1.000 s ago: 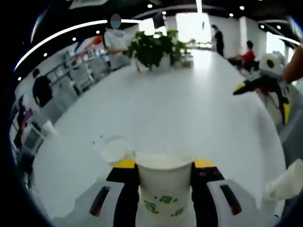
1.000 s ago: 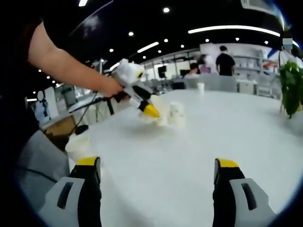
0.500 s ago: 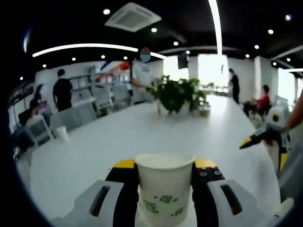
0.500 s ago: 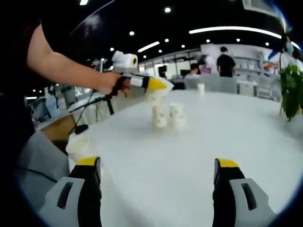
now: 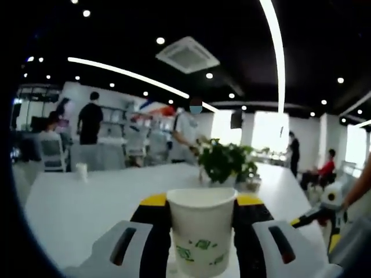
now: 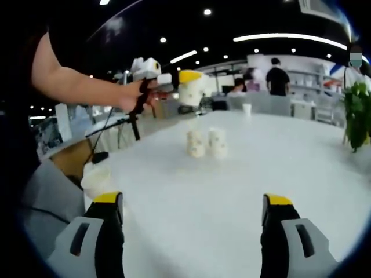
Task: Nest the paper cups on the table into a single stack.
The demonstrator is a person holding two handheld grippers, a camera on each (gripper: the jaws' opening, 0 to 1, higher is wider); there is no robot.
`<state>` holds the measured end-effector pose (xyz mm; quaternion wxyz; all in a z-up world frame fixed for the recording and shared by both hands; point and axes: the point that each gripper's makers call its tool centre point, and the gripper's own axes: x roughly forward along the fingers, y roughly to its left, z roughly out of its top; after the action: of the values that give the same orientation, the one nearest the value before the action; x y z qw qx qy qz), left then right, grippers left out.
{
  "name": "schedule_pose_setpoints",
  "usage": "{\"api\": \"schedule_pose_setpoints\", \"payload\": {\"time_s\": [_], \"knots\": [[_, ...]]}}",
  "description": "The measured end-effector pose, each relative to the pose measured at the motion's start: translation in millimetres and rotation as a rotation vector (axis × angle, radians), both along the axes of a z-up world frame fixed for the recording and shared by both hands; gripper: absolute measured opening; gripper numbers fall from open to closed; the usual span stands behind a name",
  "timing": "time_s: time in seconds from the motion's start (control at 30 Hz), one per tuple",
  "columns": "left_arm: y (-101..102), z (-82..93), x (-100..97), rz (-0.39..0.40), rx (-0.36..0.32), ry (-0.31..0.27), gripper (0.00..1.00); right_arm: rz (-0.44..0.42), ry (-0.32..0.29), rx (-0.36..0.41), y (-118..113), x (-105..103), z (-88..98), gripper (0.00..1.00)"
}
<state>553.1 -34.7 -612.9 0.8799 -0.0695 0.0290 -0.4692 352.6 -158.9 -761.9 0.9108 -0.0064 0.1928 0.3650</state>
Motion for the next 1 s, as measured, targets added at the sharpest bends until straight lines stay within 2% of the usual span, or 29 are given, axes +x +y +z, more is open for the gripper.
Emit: {"api": "schedule_pose_setpoints", "payload": {"time_s": [0.2, 0.4, 0.83, 0.97, 1.0], "knots": [[7.8, 13.9, 6.2, 0.056, -0.004, -0.060, 0.39, 0.008, -0.004, -0.001, 4.2, 0.6, 1.9, 0.99], [10.1, 21.0, 5.3, 0.069, -0.023, -0.069, 0.39, 0.010, -0.007, -0.002, 3.9, 0.9, 2.6, 0.99], [7.3, 24.6, -11.9, 0.054, -0.023, -0.072, 0.40, 0.011, -0.029, -0.019, 6.7, 1.8, 6.5, 1.00], [8.0, 20.0, -12.2, 0.059, 0.017, -0.084, 0.40, 0.019, -0.043, -0.041, 6.4, 1.2, 7.2, 1.00], [8.3, 19.3, -12.6, 0.059, 0.021, -0.088, 0.40, 0.023, -0.062, -0.036, 7.2, 0.4, 10.8, 1.00]]}}
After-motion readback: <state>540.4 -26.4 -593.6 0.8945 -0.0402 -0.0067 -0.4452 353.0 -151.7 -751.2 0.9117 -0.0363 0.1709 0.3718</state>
